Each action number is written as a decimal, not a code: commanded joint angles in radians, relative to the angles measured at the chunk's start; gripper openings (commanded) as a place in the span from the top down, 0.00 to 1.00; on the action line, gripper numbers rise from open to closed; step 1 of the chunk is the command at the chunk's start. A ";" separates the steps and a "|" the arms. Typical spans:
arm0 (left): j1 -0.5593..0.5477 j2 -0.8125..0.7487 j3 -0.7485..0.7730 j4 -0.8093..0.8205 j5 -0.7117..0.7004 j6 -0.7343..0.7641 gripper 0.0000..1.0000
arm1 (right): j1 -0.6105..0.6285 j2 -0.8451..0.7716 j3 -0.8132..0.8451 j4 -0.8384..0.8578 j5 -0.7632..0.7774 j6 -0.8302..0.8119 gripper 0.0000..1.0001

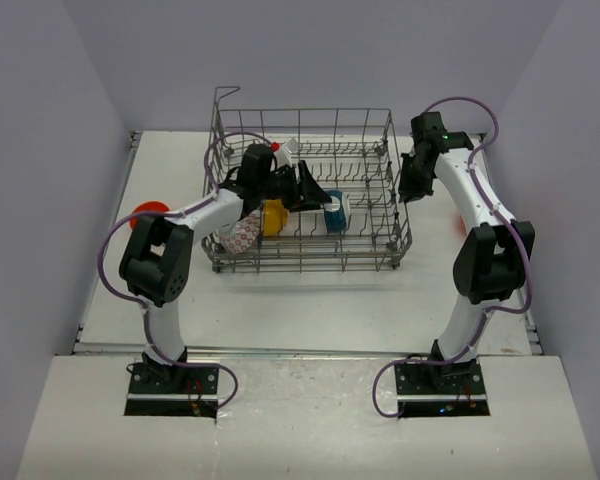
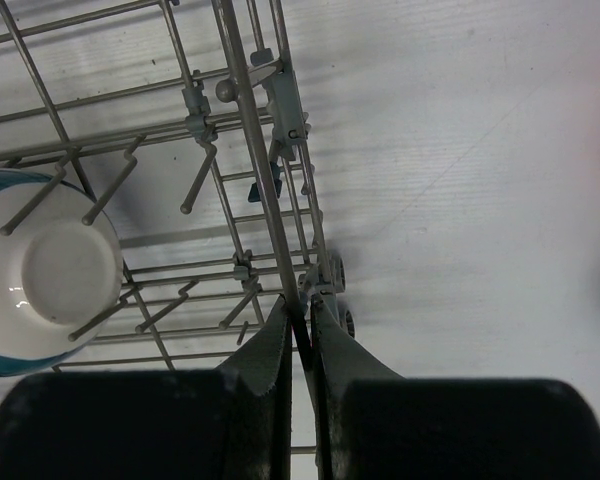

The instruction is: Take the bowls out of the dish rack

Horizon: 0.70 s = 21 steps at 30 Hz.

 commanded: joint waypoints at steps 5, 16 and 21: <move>0.002 0.066 0.065 0.075 0.000 -0.006 0.43 | -0.011 0.002 -0.009 0.023 0.008 0.050 1.00; 0.002 0.127 0.007 0.325 0.075 -0.127 0.52 | -0.011 0.012 0.000 0.026 0.003 0.047 1.00; 0.004 0.144 -0.065 0.497 0.102 -0.227 0.60 | -0.011 0.014 0.008 0.021 0.011 0.042 1.00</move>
